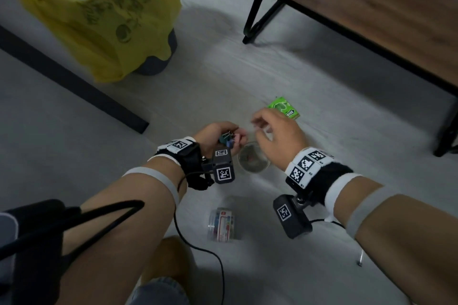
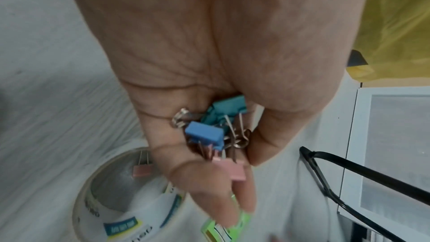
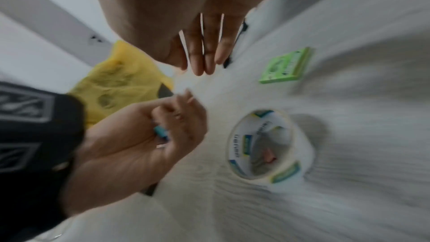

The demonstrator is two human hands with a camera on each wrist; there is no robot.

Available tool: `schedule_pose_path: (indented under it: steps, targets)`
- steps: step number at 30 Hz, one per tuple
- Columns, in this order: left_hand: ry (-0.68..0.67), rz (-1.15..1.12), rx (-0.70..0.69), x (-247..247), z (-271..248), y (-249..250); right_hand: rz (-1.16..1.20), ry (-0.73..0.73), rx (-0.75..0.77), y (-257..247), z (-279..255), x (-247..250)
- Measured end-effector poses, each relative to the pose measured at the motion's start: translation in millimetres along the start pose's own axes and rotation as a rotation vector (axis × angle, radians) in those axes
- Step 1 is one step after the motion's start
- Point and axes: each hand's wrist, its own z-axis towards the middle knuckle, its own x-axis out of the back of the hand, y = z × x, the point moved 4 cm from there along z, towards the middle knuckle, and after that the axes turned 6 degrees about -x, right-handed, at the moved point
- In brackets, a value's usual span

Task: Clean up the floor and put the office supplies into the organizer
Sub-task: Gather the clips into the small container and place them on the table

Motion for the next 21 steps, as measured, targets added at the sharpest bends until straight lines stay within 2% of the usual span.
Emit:
schedule_pose_path:
  steps: [1,2,4,5,7,10,12,15,17,19,21]
  targets:
    - [0.015,0.043,0.0,5.8,4.0,-0.9,-0.068,-0.02,-0.039,11.4,-1.7,-1.1]
    - [0.038,0.094,-0.01,10.6,7.6,-1.4,-0.173,-0.112,-0.068,21.2,-6.1,-5.8]
    - [0.122,0.214,-0.052,22.4,16.2,-2.2,-0.473,-0.376,-0.049,34.7,-23.2,-23.0]
    - [0.163,0.304,-0.082,29.1,19.9,-3.0,-0.592,-0.46,-0.011,39.1,-32.9,-31.2]
    - [0.232,0.503,-0.129,38.9,23.6,-7.8,-0.692,-0.491,0.054,43.9,-46.4,-43.3]
    - [0.304,0.684,-0.192,48.9,31.9,-16.6,-0.527,-0.392,0.064,50.7,-51.3,-45.3]
    - [0.315,0.847,-0.253,47.6,33.9,-17.8,-0.332,-0.249,0.025,54.3,-45.4,-34.1]
    - [0.269,1.016,-0.341,29.1,35.5,-18.2,-0.099,0.026,-0.161,67.9,-32.8,-5.8]
    - [0.195,1.12,-0.373,12.8,38.9,-22.1,-0.019,0.141,-0.277,79.6,-30.0,6.8]
    - [0.14,1.337,-0.357,3.5,47.0,-28.6,-0.012,0.16,-0.343,88.2,-32.7,10.0]
    - [0.129,1.525,-0.336,-1.8,56.0,-35.2,-0.064,0.119,-0.355,95.4,-37.7,7.7]
